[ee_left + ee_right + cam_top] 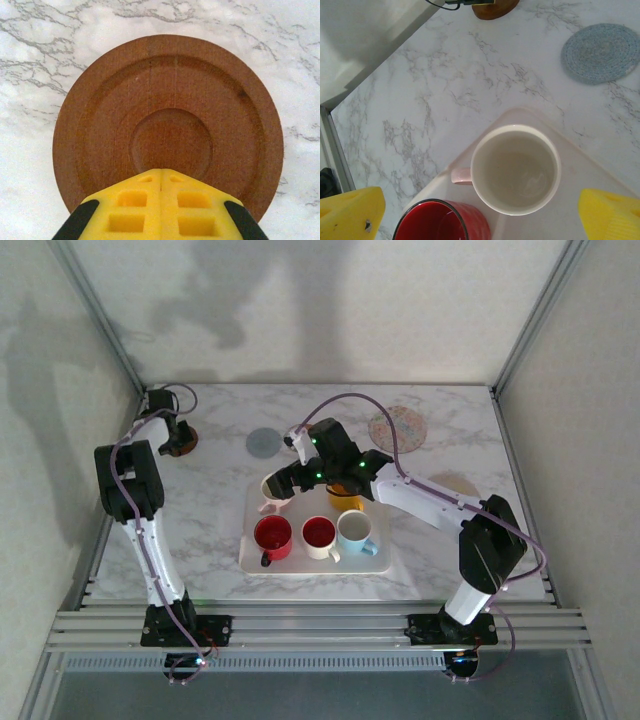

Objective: Place the cup by the coaster

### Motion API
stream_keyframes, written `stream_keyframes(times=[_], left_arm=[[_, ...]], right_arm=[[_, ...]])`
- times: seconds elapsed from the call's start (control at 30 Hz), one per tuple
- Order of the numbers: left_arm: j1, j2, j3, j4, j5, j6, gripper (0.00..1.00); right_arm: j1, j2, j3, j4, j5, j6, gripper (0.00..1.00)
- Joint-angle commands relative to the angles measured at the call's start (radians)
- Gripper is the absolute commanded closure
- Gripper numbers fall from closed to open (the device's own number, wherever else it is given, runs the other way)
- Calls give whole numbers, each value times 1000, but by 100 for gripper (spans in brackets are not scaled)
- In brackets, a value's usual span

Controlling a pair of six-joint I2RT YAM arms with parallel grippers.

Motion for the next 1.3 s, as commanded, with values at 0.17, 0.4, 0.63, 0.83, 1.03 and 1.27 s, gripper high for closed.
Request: stream_keyframes(times=[0.17, 0.4, 0.63, 0.83, 1.03, 1.27], left_arm=[[8, 30, -13, -15, 61, -9, 100], [6, 0, -67, -22, 107, -10, 100], [-3, -56, -115, -55, 136, 10, 100], [-29, -98, -156, -66, 139, 17, 100], [-58, -123, -190, -72, 172, 12, 100], [-108, -122, -194, -91, 177, 20, 100]], right_arm=[[-10, 11, 18, -2, 16, -7, 1], [-9, 0, 4, 0, 17, -8, 1], [-9, -18, -19, 13, 18, -6, 1], [-9, -45, -45, 23, 20, -1, 1], [-9, -73, -69, 21, 30, -1, 1], [-9, -99, -96, 31, 36, 9, 1]])
